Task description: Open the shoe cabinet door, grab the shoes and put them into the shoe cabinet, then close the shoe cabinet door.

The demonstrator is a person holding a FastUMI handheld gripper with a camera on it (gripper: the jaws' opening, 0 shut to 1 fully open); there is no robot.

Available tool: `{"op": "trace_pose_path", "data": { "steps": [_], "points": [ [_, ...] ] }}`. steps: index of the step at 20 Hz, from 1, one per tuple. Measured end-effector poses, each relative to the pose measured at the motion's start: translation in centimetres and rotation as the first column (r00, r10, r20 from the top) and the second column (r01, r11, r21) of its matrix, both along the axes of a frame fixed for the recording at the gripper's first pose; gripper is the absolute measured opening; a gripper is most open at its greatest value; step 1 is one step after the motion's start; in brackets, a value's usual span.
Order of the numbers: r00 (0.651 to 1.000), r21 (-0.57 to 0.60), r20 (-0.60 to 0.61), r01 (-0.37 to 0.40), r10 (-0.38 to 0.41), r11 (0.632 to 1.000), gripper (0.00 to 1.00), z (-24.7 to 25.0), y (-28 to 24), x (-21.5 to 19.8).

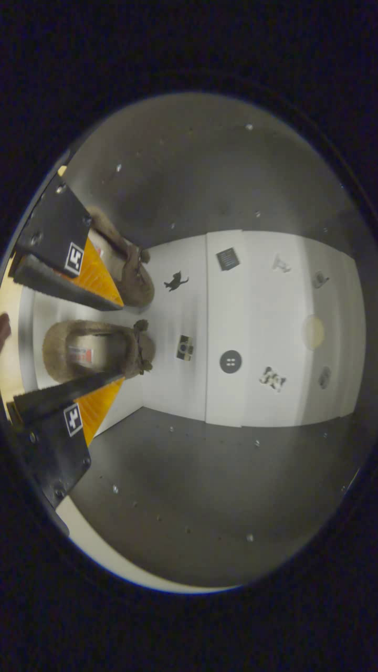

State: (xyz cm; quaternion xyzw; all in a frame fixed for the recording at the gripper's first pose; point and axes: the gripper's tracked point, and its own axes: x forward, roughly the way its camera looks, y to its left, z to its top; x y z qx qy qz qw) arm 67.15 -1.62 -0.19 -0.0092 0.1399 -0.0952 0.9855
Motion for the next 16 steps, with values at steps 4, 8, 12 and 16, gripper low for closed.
{"op": "trace_pose_path", "data": {
  "steps": [4, 8, 12, 16],
  "points": [
    [0.995, 0.001, 0.069, -0.079, 0.079, 0.997, 0.82, 3.7, 3.1, -7.4],
    [0.982, -0.025, 0.142, -0.118, 0.121, 0.993, 0.87, 7.0, 4.7, -17.3],
    [0.976, -0.041, 0.19, -0.101, 0.107, 0.994, 0.98, 8.9, 3.6, -28.3],
    [0.968, -0.082, 0.219, -0.109, 0.125, 0.991, 1.0, 9.7, 2.4, -37.9]
  ]
}}
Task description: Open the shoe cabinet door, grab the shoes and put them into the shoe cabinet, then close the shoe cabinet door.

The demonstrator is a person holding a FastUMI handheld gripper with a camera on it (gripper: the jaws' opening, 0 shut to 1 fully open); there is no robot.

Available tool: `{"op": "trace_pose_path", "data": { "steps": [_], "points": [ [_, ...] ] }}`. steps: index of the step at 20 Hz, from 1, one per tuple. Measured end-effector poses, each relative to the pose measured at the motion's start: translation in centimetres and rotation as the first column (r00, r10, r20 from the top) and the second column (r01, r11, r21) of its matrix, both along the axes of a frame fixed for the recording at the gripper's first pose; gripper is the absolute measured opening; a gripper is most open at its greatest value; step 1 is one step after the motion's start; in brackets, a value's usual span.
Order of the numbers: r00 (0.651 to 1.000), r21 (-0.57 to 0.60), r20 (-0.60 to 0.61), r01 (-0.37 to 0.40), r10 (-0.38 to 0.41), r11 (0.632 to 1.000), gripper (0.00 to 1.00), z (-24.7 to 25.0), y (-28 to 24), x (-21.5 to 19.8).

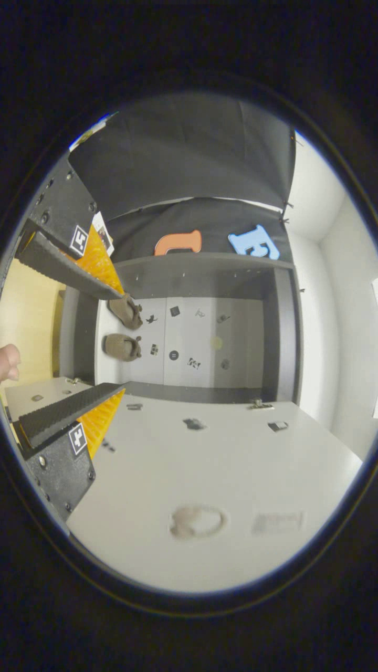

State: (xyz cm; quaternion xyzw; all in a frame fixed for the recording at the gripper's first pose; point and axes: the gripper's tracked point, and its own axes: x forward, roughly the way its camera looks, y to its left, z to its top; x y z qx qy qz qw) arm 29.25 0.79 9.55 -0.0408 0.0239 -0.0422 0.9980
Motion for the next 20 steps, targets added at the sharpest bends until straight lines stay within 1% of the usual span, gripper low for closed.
{"op": "trace_pose_path", "data": {
  "steps": [3, 6, 7, 8, 9, 10, 12, 13, 15, 17, 19, 20],
  "points": [
    [1.0, 0.043, 0.027, -0.004, 0.002, 0.999, 1.0, 0.4, -2.0, -6.1],
    [0.998, 0.116, 0.059, -0.013, 0.007, 0.993, 1.0, 1.4, -5.4, -10.4],
    [0.998, 0.129, 0.065, -0.027, 0.019, 0.991, 1.0, 1.6, -6.5, -11.8],
    [0.996, 0.144, 0.078, -0.058, 0.047, 0.988, 1.0, 1.9, -7.5, -13.1],
    [0.994, 0.152, 0.093, -0.067, 0.053, 0.986, 0.99, 2.4, -9.2, -14.4],
    [0.995, 0.15, 0.091, -0.05, 0.037, 0.987, 0.99, 2.5, -11.4, -15.5],
    [0.996, 0.142, 0.083, -0.056, 0.044, 0.988, 0.99, 2.3, -15.3, -17.7],
    [0.996, 0.142, 0.081, -0.044, 0.033, 0.989, 0.99, 2.1, -17.6, -18.5],
    [0.997, 0.132, 0.074, 0.004, -0.014, 0.991, 0.99, 1.7, -23.2, -19.0],
    [0.994, 0.131, 0.066, 0.076, -0.085, 0.988, 0.99, 0.9, -29.5, -19.3],
    [0.983, 0.145, 0.066, 0.161, -0.172, 0.976, 0.99, 0.4, -35.8, -19.1],
    [0.979, 0.146, 0.052, 0.19, -0.2, 0.971, 0.99, -0.3, -38.4, -18.8]
  ]
}}
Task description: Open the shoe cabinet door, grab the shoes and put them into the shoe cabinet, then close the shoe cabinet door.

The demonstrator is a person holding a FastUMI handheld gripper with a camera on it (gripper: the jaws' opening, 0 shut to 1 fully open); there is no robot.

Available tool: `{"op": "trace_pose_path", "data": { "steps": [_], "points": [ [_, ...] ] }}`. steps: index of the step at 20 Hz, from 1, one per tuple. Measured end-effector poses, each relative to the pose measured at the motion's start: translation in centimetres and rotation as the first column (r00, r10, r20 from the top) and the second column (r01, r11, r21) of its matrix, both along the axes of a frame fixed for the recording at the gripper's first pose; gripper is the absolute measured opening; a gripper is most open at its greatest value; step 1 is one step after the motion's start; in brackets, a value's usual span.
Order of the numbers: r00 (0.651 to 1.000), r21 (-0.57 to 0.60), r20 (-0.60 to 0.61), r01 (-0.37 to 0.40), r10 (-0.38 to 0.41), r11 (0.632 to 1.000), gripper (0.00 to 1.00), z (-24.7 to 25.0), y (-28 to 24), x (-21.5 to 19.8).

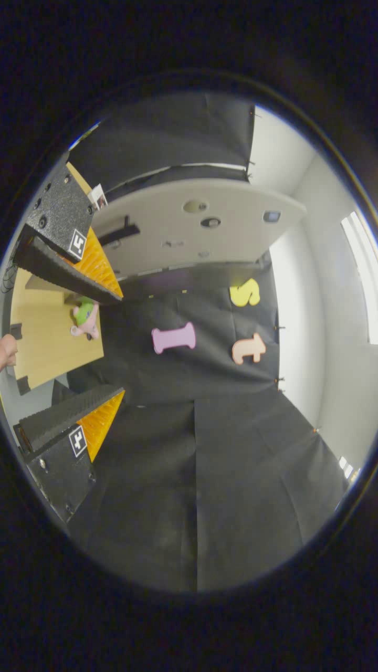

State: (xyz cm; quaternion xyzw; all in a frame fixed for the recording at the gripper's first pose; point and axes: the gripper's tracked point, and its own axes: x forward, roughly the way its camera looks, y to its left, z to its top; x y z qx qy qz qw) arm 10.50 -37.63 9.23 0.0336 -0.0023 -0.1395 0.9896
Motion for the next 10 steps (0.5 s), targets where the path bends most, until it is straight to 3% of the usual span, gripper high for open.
{"op": "trace_pose_path", "data": {
  "steps": [5, 10],
  "points": [
    [0.996, 0.019, -0.083, 0.02, -0.019, 1.0, 0.99, -2.9, -8.0, 3.3],
    [0.989, -0.038, -0.137, -0.062, 0.056, 0.997, 1.0, -4.9, -7.1, 8.8]
  ]
}}
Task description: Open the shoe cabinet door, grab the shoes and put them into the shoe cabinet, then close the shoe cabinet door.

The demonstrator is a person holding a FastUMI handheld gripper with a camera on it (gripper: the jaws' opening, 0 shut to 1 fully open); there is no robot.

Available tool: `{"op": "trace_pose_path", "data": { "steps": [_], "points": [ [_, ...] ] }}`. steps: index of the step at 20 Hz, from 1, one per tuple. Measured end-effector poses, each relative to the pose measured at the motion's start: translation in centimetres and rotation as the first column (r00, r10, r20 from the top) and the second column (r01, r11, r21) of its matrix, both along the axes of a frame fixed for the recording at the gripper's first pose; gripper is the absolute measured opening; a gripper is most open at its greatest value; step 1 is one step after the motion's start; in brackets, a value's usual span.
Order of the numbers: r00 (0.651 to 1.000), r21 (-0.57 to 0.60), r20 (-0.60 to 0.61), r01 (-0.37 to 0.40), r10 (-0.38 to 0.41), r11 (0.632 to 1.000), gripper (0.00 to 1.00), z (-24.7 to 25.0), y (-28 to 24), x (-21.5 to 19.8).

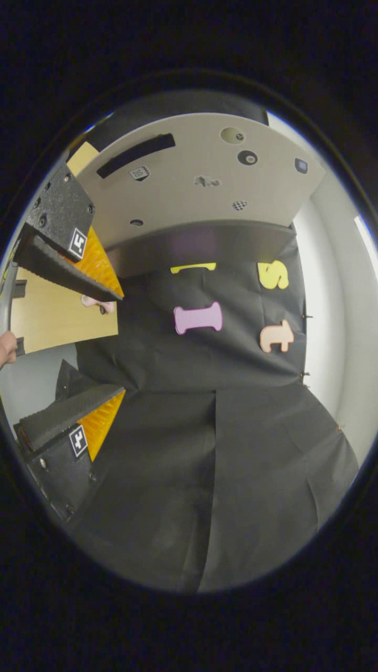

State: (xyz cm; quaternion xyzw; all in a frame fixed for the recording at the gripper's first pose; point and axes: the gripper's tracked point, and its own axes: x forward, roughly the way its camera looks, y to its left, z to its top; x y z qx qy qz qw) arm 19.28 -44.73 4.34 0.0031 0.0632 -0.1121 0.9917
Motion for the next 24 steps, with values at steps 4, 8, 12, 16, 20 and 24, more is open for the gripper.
{"op": "trace_pose_path", "data": {
  "steps": [4, 8, 12, 16, 20, 24],
  "points": [
    [0.992, 0.008, -0.002, -0.122, 0.122, 0.992, 1.0, -0.6, 5.5, 4.1],
    [0.974, -0.001, -0.001, -0.225, 0.225, 0.974, 1.0, 0.0, 11.6, 6.0],
    [0.95, -0.033, 0.022, -0.312, 0.313, 0.949, 1.0, 1.6, 17.5, 5.3],
    [0.931, -0.046, 0.032, -0.362, 0.364, 0.931, 0.97, 2.3, 23.0, 3.7],
    [0.945, -0.025, 0.021, -0.326, 0.326, 0.945, 0.93, 1.9, 24.9, 3.4],
    [0.961, -0.022, 0.015, -0.274, 0.275, 0.961, 0.93, 2.6, 26.3, 3.6]
  ]
}}
